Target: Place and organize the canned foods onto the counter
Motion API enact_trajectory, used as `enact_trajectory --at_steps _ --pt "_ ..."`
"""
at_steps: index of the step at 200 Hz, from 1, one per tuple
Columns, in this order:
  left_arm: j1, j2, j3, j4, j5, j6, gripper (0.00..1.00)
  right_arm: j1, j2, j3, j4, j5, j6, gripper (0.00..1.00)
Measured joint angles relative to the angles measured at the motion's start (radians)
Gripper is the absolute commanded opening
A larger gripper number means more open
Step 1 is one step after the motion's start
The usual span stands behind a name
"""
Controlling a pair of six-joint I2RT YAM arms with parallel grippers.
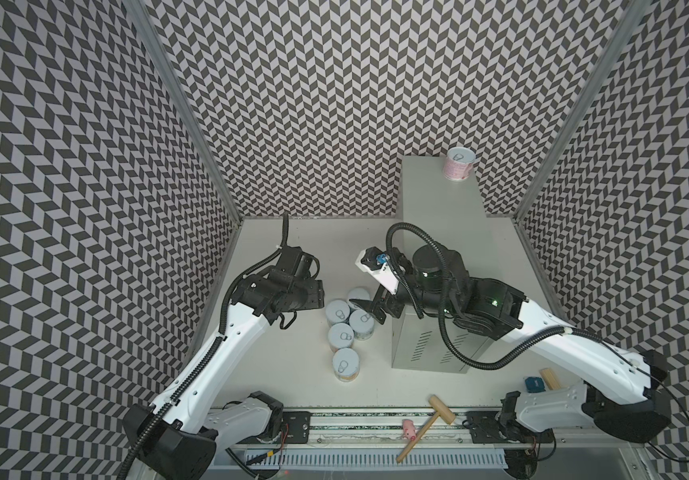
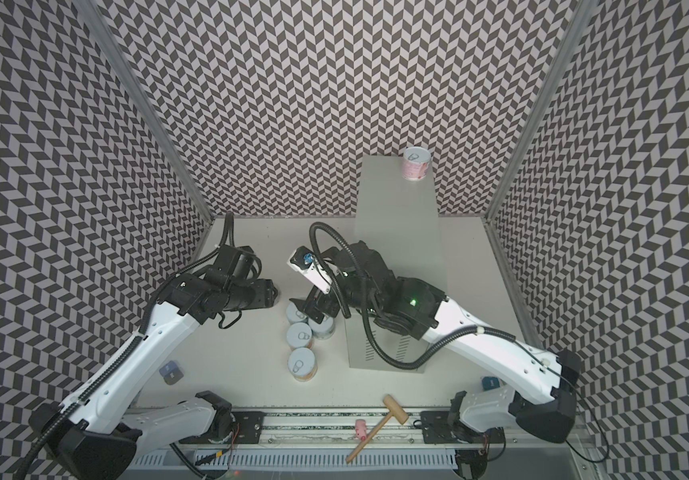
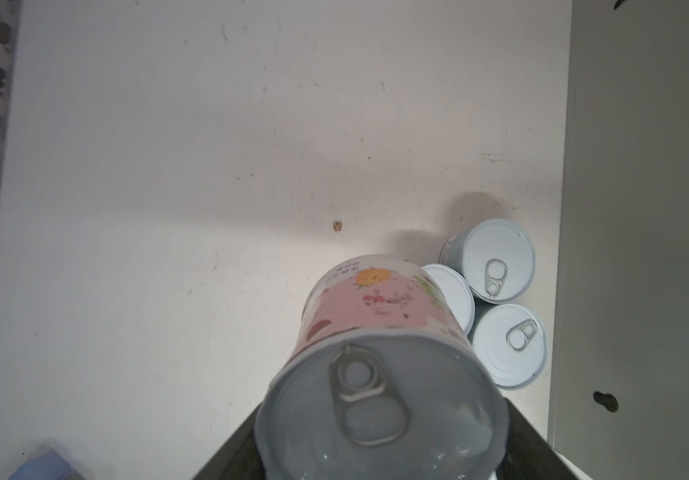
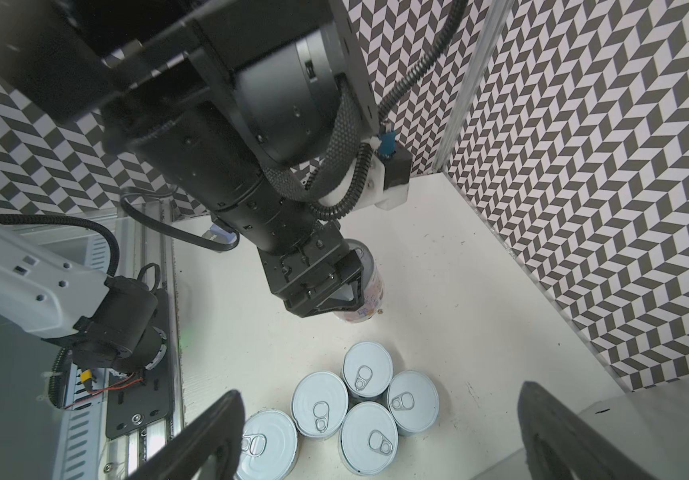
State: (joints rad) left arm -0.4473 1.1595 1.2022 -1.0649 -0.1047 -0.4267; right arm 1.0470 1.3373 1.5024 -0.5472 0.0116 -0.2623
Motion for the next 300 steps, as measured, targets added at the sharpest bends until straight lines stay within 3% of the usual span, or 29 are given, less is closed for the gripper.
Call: enact_trajectory --at_steps 38,126,142,181,194,243,300 --pt "-0.033 0.054 -0.023 0.000 0.076 0.061 0.35 0.000 -0.035 0.028 -0.024 0.030 0.005 0.99" --pt "-0.208 0.259 -0.023 0.062 0.065 0.060 0.39 0.000 -0.148 0.029 -0.061 0.060 0.023 0.99" --pt "-0.221 0.299 -0.022 0.079 0.050 0.058 0.48 0.000 -0.148 0.029 -0.066 0.059 0.026 0.99" --pt "-0.227 0.313 -0.014 0.118 0.039 0.058 0.88 0.000 -0.154 0.023 -0.077 0.060 0.027 0.99" --pt "-0.227 0.304 -0.016 0.143 0.040 0.051 1.00 0.000 -0.157 0.022 -0.078 0.061 0.027 0.99" --pt "-0.227 0.111 -0.143 0.307 0.068 0.019 1.00 0.000 -0.159 0.022 -0.082 0.063 0.027 0.99" --pt "-0.247 -0.058 -0.421 0.628 0.069 -0.056 1.00 0.000 -0.143 0.029 -0.085 0.063 0.027 0.99"
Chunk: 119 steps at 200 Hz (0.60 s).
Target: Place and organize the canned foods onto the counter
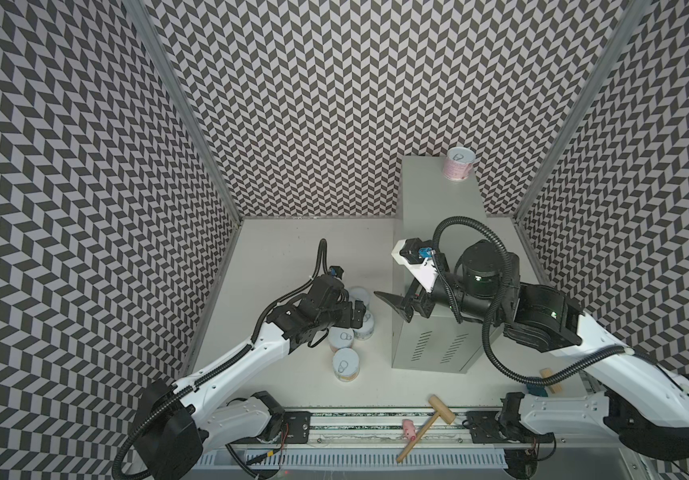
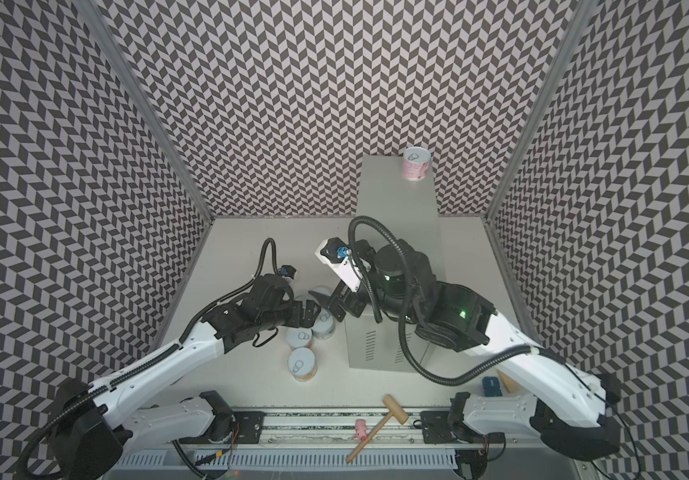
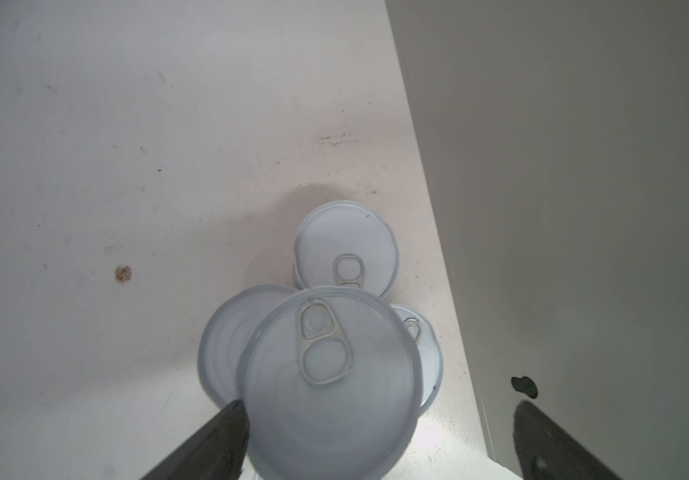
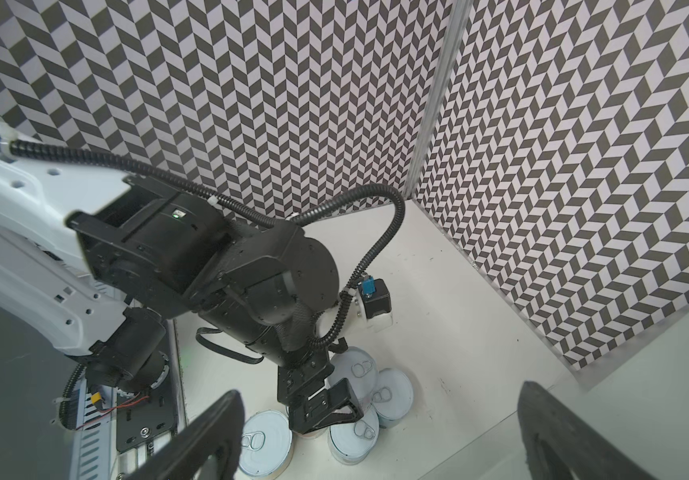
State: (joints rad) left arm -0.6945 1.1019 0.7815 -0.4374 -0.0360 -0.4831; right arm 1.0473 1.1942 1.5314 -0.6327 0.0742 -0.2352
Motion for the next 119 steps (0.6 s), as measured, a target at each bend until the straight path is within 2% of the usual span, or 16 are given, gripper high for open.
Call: enact_trajectory --at_steps 36,96,119 --pt "-0.012 -0.065 -0.083 0.108 -0.024 -0.015 1.00 0.000 0.034 0.027 -0.019 0.000 0.000 0.99" --pt "-0.026 -0.141 -0.084 0.107 -0.097 -0.022 1.00 0.000 0.037 0.027 -0.018 0.000 -0.001 0.99" --pt "-0.026 -0.129 -0.080 0.098 -0.141 -0.035 1.00 0.000 0.037 0.027 -0.018 0.000 -0.003 0.99"
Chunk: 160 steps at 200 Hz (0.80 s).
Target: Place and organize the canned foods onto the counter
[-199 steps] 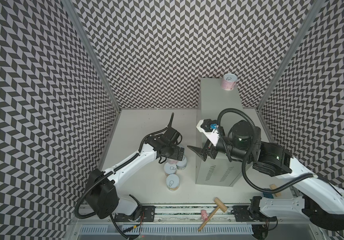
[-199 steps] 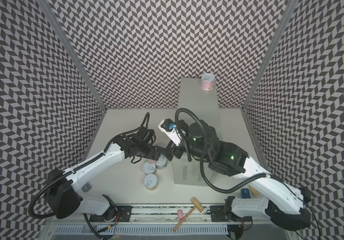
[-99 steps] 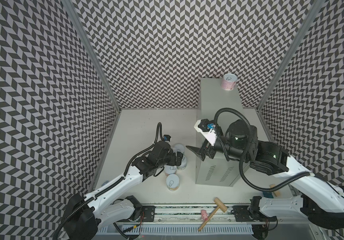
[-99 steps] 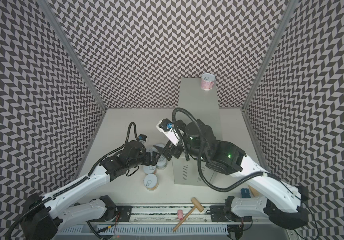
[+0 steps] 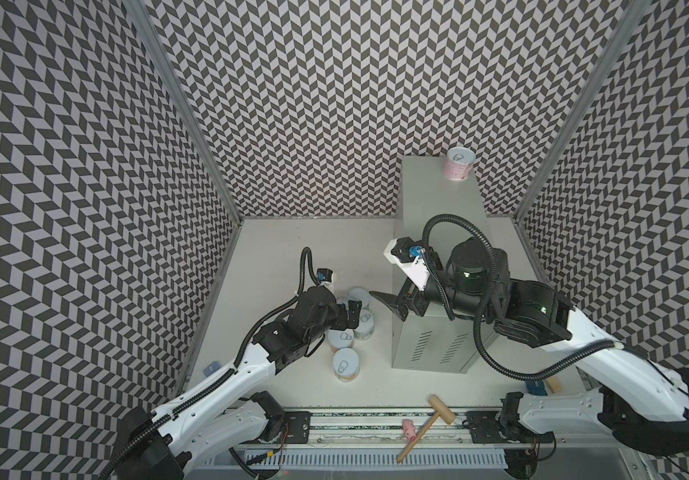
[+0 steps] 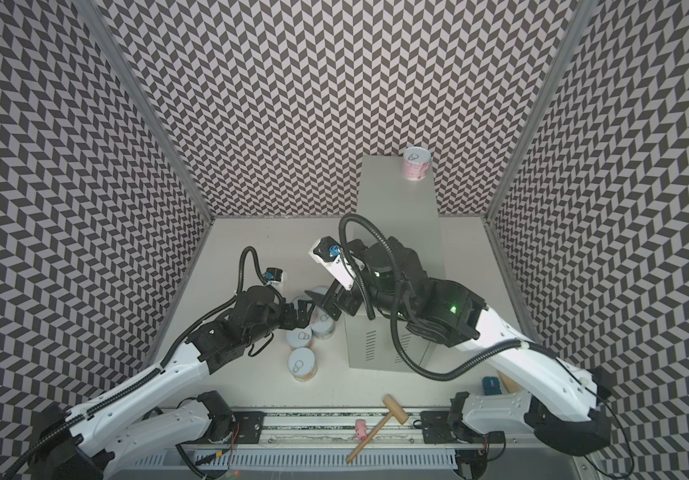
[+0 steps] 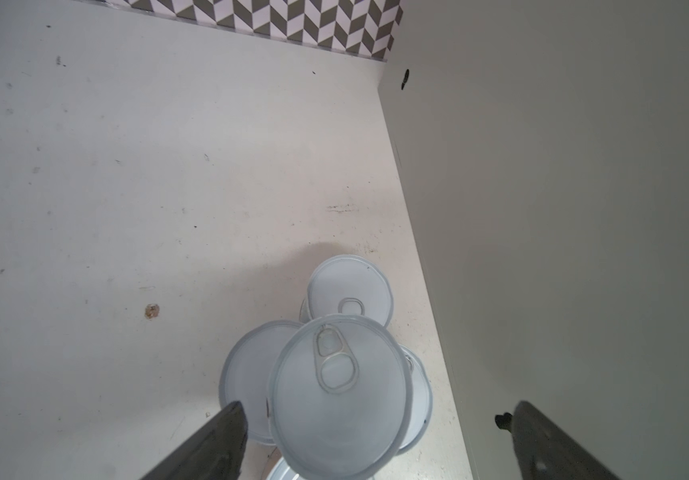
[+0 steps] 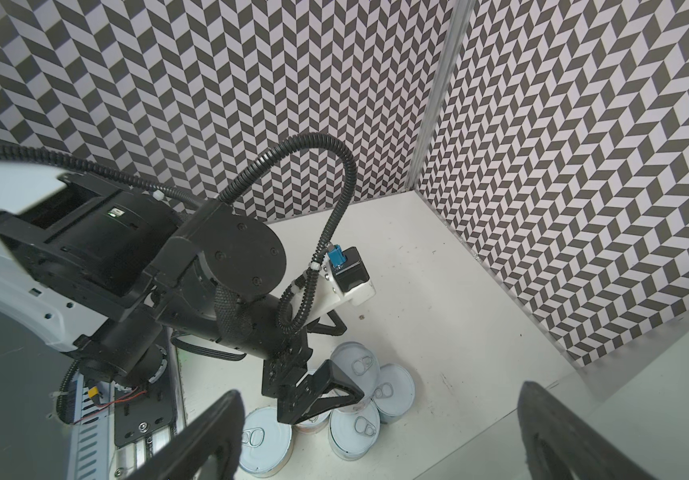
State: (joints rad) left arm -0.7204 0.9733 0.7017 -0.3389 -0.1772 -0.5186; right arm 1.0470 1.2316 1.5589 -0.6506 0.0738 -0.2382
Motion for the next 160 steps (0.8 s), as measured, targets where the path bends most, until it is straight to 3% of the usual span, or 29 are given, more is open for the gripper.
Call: enact_trajectory --at_steps 92,160 --pt "-0.005 0.043 -0.071 0.050 -0.038 -0.017 1.00 0.000 0.004 0.000 0.000 -0.002 -0.005 0.99" --pt "-0.062 0.130 -0.077 0.103 -0.081 0.002 1.00 0.000 0.010 0.000 0.001 -0.002 -0.013 0.99"
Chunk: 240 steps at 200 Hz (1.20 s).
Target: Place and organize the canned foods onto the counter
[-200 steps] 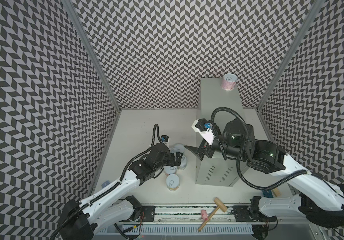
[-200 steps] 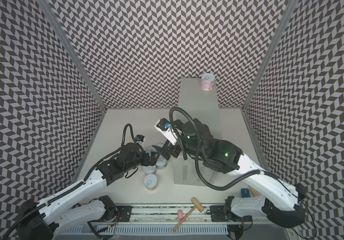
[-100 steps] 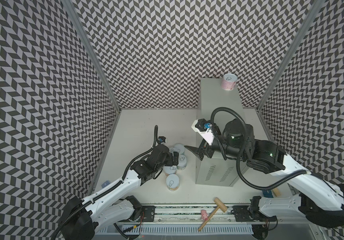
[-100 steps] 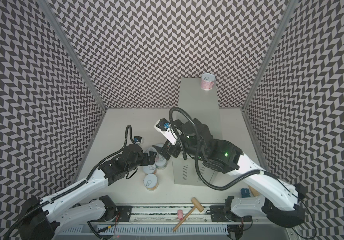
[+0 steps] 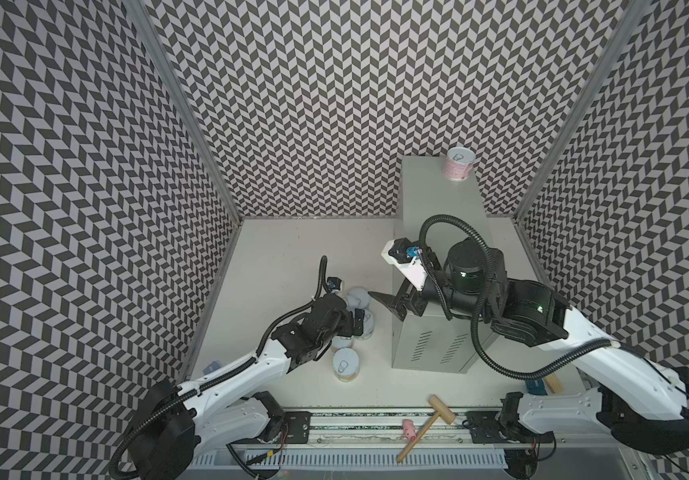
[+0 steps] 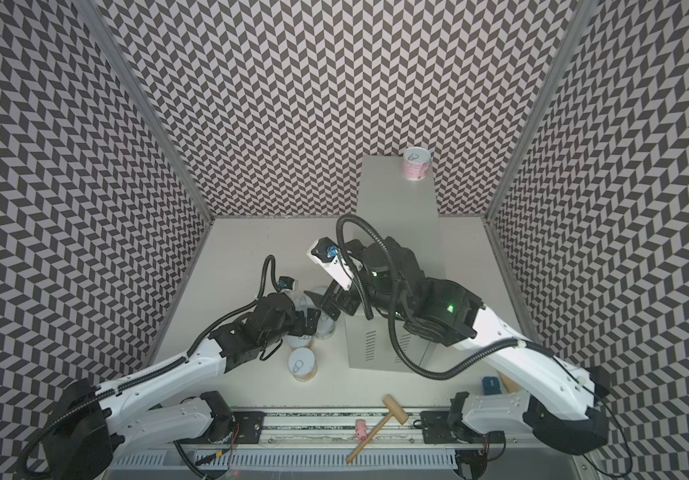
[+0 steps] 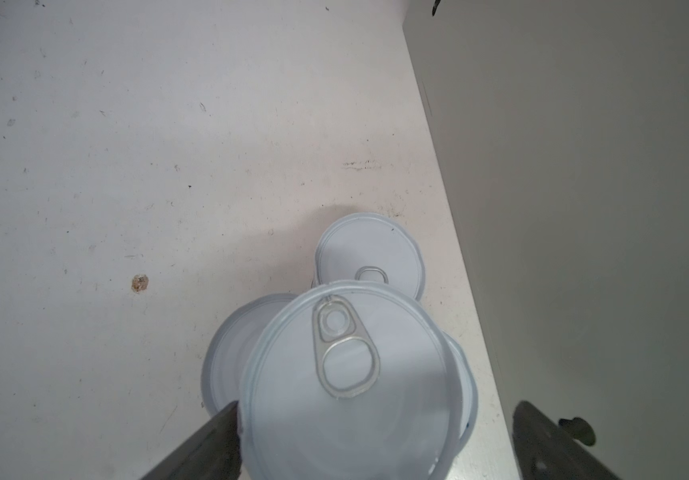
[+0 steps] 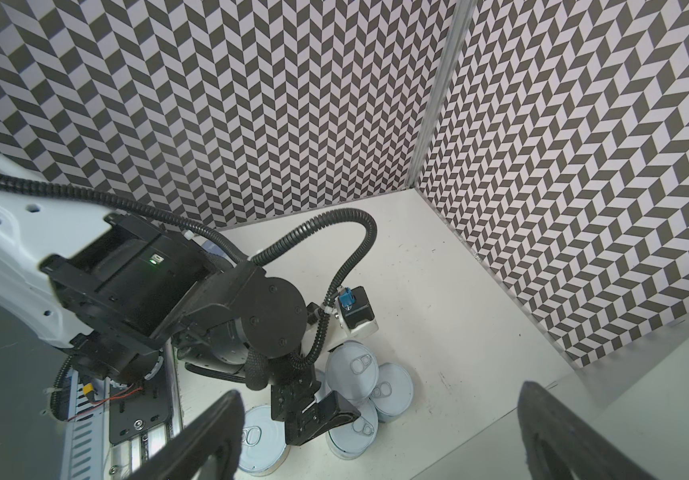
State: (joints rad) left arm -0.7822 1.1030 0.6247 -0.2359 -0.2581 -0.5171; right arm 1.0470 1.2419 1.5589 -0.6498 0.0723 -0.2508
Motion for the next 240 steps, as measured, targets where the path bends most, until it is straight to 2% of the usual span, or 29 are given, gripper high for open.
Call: enact_trajectory --at_steps 39,70,136,177,184,205,240 --pt "-0.021 0.060 0.000 -0.007 -0.092 -0.005 0.95 0.000 0.001 -0.001 0.000 0.000 -0.001 0.99" --pt "-0.037 0.051 0.000 -0.006 -0.123 -0.005 0.82 0.000 0.001 -0.007 0.000 0.000 -0.001 0.99" --pt "-0.055 -0.138 0.051 -0.038 -0.131 0.023 0.61 0.000 -0.006 -0.096 0.059 0.001 -0.019 0.99" --pt "-0.055 -0.197 0.216 -0.087 -0.099 0.072 0.63 0.000 -0.032 -0.196 0.114 -0.009 -0.019 0.99" --pt "-0.055 -0.196 0.239 -0.092 -0.087 0.083 0.66 0.000 -0.032 -0.197 0.122 -0.009 -0.018 0.99" --pt "-0.054 -0.172 0.266 -0.106 -0.052 0.111 0.84 0.000 -0.034 -0.197 0.140 -0.010 -0.014 0.99" --pt "-0.053 -0.101 0.212 -0.125 -0.013 0.081 0.95 0.000 -0.042 -0.197 0.161 -0.010 -0.010 0.99"
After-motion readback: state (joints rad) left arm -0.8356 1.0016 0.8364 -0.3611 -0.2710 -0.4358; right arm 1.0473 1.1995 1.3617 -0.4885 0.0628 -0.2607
